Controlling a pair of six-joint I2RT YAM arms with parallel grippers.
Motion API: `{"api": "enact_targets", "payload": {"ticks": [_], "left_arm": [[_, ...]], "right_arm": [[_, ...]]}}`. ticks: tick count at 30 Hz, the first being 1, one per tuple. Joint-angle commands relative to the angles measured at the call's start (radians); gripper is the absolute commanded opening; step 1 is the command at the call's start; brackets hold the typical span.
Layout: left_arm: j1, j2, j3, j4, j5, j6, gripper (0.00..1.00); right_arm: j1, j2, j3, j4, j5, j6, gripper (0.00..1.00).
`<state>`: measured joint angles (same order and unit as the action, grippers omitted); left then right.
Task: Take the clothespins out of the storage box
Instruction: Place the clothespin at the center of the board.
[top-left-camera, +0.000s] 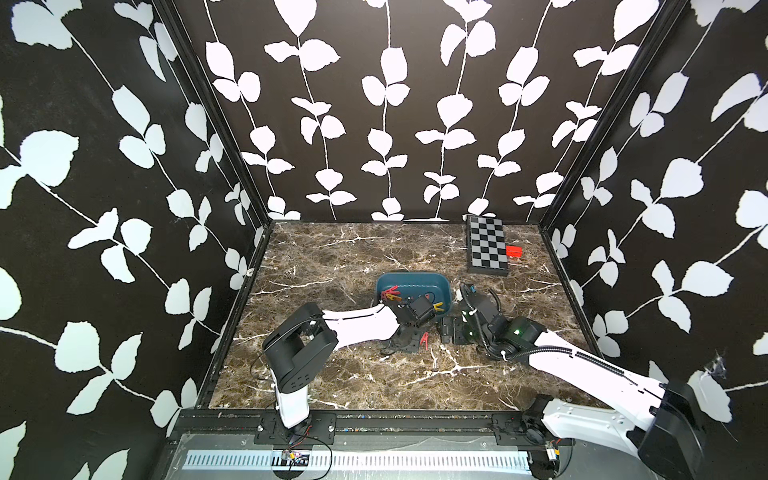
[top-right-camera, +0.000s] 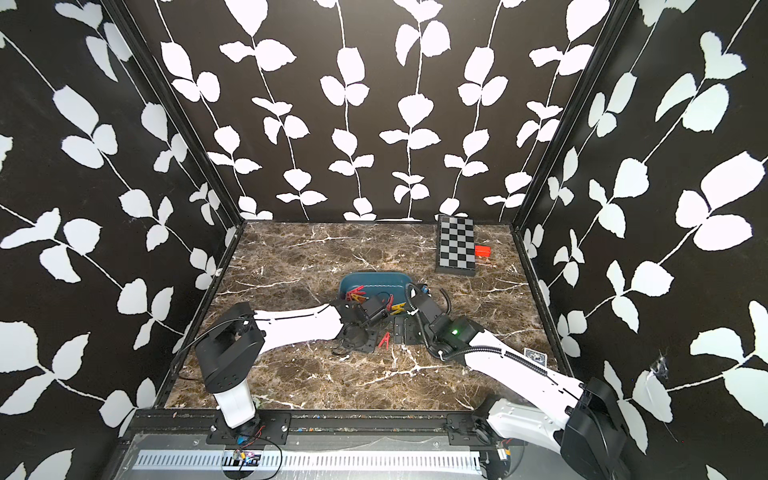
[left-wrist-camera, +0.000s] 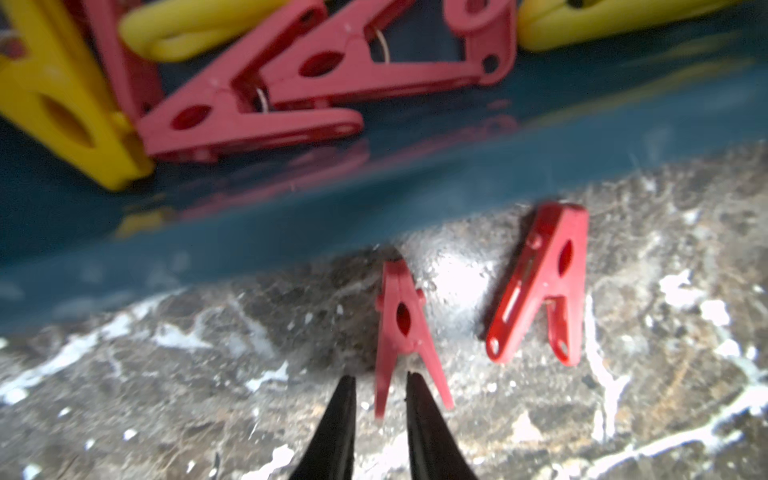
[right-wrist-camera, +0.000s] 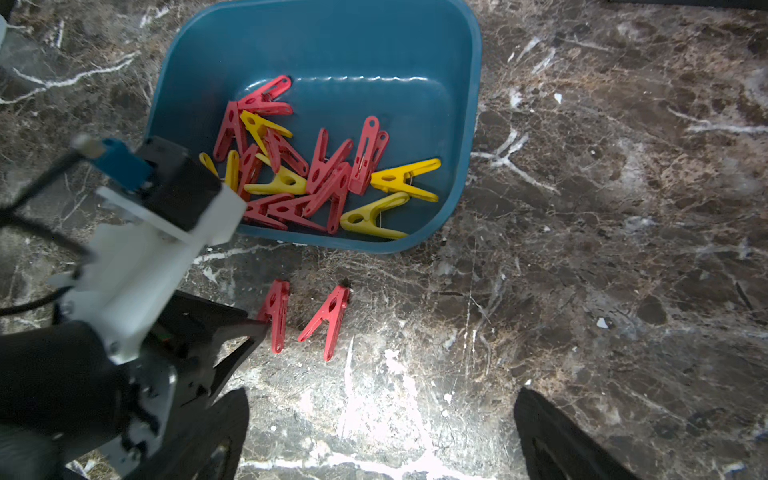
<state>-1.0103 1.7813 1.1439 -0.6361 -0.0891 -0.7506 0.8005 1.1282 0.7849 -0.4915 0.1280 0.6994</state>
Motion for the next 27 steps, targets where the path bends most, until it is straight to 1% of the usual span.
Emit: {"api": "enact_targets", "payload": {"ticks": [1, 5, 8, 10, 11, 14, 15, 16, 18, 19, 20, 23, 24, 26, 27], "left_arm": [[-0.005, -0.094, 0.015, -0.058, -0.020, 0.002, 0.28], [-0.003, -0.159, 0.016, -0.084, -0.043, 0.009, 0.33], [0.001, -0.213, 0.019, -0.100, -0.061, 0.017, 0.41], [0.014, -0.245, 0.020, -0.112, -0.070, 0.017, 0.53], [0.021, -0.261, 0.018, -0.115, -0.071, 0.017, 0.55], [0.050, -0.313, 0.019, -0.125, -0.077, 0.025, 0.69], [0.063, -0.330, 0.019, -0.127, -0.076, 0.027, 0.75], [0.076, -0.346, 0.018, -0.127, -0.075, 0.032, 0.79], [0.103, -0.374, 0.017, -0.129, -0.075, 0.041, 0.92], [0.115, -0.387, 0.017, -0.132, -0.077, 0.047, 0.97], [0.126, -0.399, 0.016, -0.134, -0.078, 0.052, 0.98], [0.153, -0.423, 0.010, -0.136, -0.079, 0.068, 0.99], [0.159, -0.426, 0.008, -0.137, -0.077, 0.072, 0.99], [0.168, -0.428, 0.011, -0.138, -0.074, 0.080, 0.99], [0.171, -0.428, 0.014, -0.139, -0.073, 0.086, 0.99]], "right_arm": [[-0.010, 0.040, 0.055, -0.001, 0.025, 0.005, 0.99], [-0.030, 0.091, 0.097, 0.000, 0.023, -0.009, 0.99], [-0.053, 0.134, 0.129, 0.011, 0.006, -0.028, 0.99], [-0.070, 0.171, 0.152, 0.024, -0.017, -0.035, 0.96], [-0.077, 0.189, 0.164, 0.026, -0.026, -0.037, 0.95], [-0.090, 0.254, 0.210, 0.035, -0.049, -0.052, 0.88], [-0.093, 0.279, 0.226, 0.038, -0.054, -0.056, 0.86], [-0.094, 0.302, 0.242, 0.043, -0.060, -0.062, 0.84], [-0.101, 0.350, 0.273, 0.044, -0.070, -0.070, 0.79], [-0.105, 0.377, 0.297, 0.038, -0.072, -0.073, 0.77], [-0.110, 0.401, 0.313, 0.027, -0.073, -0.074, 0.77], [-0.126, 0.464, 0.361, 0.023, -0.096, -0.088, 0.69], [-0.130, 0.509, 0.371, 0.027, -0.100, -0.090, 0.66], [-0.139, 0.552, 0.388, 0.037, -0.109, -0.090, 0.62], [-0.145, 0.574, 0.396, 0.044, -0.121, -0.090, 0.58]]}}
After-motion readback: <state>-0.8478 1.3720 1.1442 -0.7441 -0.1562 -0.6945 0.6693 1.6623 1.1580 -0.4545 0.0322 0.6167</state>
